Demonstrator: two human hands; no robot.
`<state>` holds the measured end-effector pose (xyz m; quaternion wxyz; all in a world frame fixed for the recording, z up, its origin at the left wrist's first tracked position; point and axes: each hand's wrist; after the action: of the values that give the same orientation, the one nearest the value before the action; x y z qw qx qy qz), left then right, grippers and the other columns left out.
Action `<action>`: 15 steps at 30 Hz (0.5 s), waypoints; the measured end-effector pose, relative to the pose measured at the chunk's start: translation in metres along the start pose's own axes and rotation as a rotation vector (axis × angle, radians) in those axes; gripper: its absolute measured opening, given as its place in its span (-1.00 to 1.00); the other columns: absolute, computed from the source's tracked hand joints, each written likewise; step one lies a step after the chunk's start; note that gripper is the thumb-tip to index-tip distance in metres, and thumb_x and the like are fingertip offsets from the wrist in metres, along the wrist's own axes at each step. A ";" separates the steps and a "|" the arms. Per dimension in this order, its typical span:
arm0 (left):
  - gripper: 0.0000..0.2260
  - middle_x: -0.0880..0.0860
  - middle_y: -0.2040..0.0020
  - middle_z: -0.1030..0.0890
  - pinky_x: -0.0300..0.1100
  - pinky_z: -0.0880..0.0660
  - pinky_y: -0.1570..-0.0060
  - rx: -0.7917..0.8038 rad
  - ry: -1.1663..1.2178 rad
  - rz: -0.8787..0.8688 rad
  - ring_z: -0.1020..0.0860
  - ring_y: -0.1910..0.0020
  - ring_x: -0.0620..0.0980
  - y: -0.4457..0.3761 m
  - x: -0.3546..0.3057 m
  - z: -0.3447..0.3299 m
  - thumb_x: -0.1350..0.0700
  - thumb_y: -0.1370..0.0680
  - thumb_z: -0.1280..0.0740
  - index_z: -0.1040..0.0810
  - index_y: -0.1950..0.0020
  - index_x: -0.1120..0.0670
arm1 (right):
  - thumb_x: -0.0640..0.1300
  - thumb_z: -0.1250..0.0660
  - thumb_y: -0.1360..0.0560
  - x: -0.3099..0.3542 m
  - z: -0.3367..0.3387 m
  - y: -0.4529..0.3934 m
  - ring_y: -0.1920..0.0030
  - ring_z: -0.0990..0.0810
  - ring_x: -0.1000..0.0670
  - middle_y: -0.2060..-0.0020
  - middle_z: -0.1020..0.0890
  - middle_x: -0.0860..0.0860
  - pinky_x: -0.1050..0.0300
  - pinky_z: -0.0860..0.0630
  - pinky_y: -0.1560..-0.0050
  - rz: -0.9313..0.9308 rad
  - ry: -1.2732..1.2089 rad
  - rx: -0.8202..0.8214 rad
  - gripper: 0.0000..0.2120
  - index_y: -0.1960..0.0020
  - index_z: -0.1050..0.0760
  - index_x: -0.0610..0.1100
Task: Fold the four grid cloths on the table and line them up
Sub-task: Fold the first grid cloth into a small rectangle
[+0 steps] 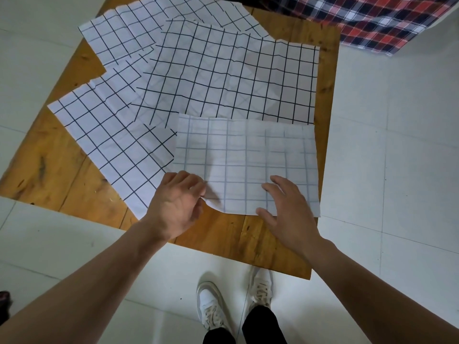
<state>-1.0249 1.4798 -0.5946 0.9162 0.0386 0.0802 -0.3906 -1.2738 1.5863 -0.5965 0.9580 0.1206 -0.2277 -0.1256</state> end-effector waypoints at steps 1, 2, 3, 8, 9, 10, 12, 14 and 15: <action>-0.86 -0.03 0.11 -0.60 -0.01 -0.44 -0.01 -0.001 0.021 0.014 -0.56 0.09 0.06 0.000 -0.002 0.001 0.06 -0.45 -0.21 -0.54 0.12 0.04 | 0.27 -0.25 -0.51 0.003 0.001 0.001 -0.51 -0.17 0.00 -0.50 -0.26 0.07 0.03 -0.13 -0.44 0.029 0.025 -0.019 -0.43 -0.45 -0.30 0.09; -0.83 -0.05 0.17 -0.59 -0.02 -0.45 0.02 -0.002 0.045 0.024 -0.56 0.14 0.05 0.000 -0.005 0.003 0.03 -0.46 -0.18 -0.54 0.13 0.03 | 0.32 -0.22 -0.49 0.006 0.003 0.002 -0.52 -0.17 -0.02 -0.50 -0.28 0.05 -0.01 -0.09 -0.45 0.079 0.060 -0.040 -0.40 -0.44 -0.32 0.08; -0.81 -0.06 0.22 -0.58 -0.02 -0.46 0.05 0.000 0.071 0.031 -0.56 0.18 0.04 0.000 -0.009 0.005 0.01 -0.46 -0.16 -0.54 0.15 0.02 | 0.35 -0.21 -0.46 0.010 0.004 0.004 -0.52 -0.17 -0.04 -0.49 -0.29 0.04 -0.05 -0.08 -0.45 0.138 0.090 -0.052 -0.37 -0.43 -0.33 0.08; -0.81 -0.08 0.31 -0.55 -0.05 -0.50 0.24 -0.020 0.242 0.064 -0.55 0.33 0.01 -0.002 -0.034 0.022 -0.04 -0.46 -0.17 -0.51 0.18 0.02 | 0.18 -0.43 -0.42 0.034 0.009 0.012 -0.38 -0.33 -0.04 -0.34 -0.45 0.03 -0.03 -0.25 -0.38 0.297 0.124 -0.013 -0.43 -0.37 -0.41 0.05; -0.81 -0.09 0.31 -0.54 -0.09 -0.49 0.30 -0.026 0.293 0.082 -0.53 0.36 -0.01 -0.003 -0.040 0.026 -0.04 -0.46 -0.18 -0.51 0.18 0.02 | 0.11 -0.44 -0.43 0.037 0.007 0.013 -0.32 -0.39 -0.03 -0.27 -0.50 0.03 -0.03 -0.32 -0.33 0.312 0.119 -0.029 -0.50 -0.32 -0.44 0.03; -0.82 -0.10 0.31 -0.54 -0.15 -0.47 0.34 -0.031 0.355 0.101 -0.50 0.38 -0.04 -0.004 -0.046 0.031 -0.05 -0.46 -0.19 -0.50 0.17 0.01 | 0.05 -0.42 -0.45 0.040 0.005 0.014 -0.24 -0.44 -0.03 -0.18 -0.54 0.03 -0.01 -0.39 -0.26 0.323 0.098 -0.061 -0.59 -0.27 -0.48 0.00; -0.86 -0.11 0.30 -0.53 -0.23 -0.40 0.37 -0.041 0.455 0.100 -0.48 0.38 -0.10 -0.007 -0.055 0.039 -0.05 -0.47 -0.23 -0.50 0.17 -0.01 | -0.03 -0.36 -0.48 0.041 0.004 0.015 -0.06 -0.54 -0.04 -0.02 -0.61 0.02 0.03 -0.48 -0.09 0.331 0.039 -0.166 -0.76 -0.13 -0.56 -0.04; -0.86 -0.13 0.27 -0.53 -0.23 -0.40 0.33 -0.039 0.509 0.044 -0.49 0.34 -0.13 -0.010 -0.058 0.045 -0.07 -0.49 -0.26 -0.51 0.14 -0.03 | -0.07 -0.33 -0.48 0.040 0.006 0.014 0.06 -0.58 -0.02 0.09 -0.64 0.01 0.08 -0.50 0.02 0.329 0.015 -0.266 -0.85 -0.01 -0.60 -0.05; -0.85 -0.14 0.25 -0.53 -0.21 -0.43 0.30 -0.033 0.537 0.015 -0.50 0.30 -0.12 -0.011 -0.056 0.047 -0.10 -0.50 -0.29 -0.52 0.12 -0.04 | -0.09 -0.32 -0.48 0.038 0.009 0.014 0.07 -0.57 -0.01 0.10 -0.64 0.02 0.10 -0.48 0.03 0.322 -0.003 -0.289 -0.87 0.01 -0.61 -0.05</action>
<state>-1.0657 1.5059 -0.5387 0.8655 0.1266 0.3266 -0.3580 -1.2425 1.5866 -0.5698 0.9727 -0.0562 -0.2250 -0.0022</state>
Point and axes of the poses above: each hand's wrist, its own y-axis away from the middle knuckle, its own z-axis out of the back of the hand, x = y × z
